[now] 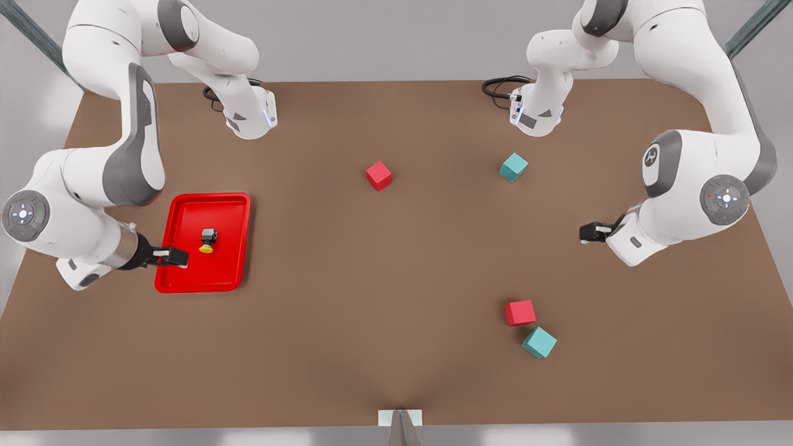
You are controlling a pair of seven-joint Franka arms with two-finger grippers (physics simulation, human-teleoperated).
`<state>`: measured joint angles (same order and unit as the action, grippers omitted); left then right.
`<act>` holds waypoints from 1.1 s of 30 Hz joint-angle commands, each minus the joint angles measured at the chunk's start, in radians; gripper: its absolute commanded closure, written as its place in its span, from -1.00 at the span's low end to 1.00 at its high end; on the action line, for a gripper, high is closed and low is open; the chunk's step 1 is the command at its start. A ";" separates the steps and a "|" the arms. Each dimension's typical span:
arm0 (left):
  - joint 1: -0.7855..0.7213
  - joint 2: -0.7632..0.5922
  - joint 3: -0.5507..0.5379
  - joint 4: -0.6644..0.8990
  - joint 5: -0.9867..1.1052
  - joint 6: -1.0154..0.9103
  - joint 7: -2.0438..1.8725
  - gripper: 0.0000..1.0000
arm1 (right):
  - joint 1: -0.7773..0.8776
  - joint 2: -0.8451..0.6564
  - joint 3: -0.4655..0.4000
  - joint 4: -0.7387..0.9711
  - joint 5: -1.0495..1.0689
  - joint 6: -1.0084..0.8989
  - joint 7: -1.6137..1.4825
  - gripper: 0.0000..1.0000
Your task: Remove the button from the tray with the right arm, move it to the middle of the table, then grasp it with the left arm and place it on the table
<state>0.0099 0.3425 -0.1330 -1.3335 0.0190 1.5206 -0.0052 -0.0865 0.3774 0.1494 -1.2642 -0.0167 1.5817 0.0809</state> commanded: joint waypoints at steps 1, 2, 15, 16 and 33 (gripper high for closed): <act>-0.001 0.009 0.000 0.005 0.004 0.093 -0.009 -1.00 | 0.001 -0.037 0.002 0.002 0.004 0.024 0.102 -1.00; -0.002 0.007 -0.002 0.005 -0.002 0.093 -0.012 -1.00 | 0.008 -0.052 0.002 0.002 0.006 0.011 0.102 -1.00; 0.002 0.006 0.001 -0.024 0.030 0.046 -0.016 -1.00 | -0.059 0.004 0.018 -0.380 -0.066 -0.009 0.022 -1.00; -0.005 0.013 0.001 -0.027 0.029 0.053 -0.019 -1.00 | -0.085 0.040 0.018 -0.380 -0.066 0.053 0.010 -1.00; -0.054 0.056 0.003 -0.044 0.036 0.128 -0.019 -1.00 | -0.315 -0.035 0.113 -0.787 -0.123 0.598 -0.257 -1.00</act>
<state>-0.0443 0.4002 -0.1303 -1.3776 0.0540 1.6374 -0.0173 -0.4030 0.3569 0.2608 -2.0244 -0.1234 2.0208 -0.0354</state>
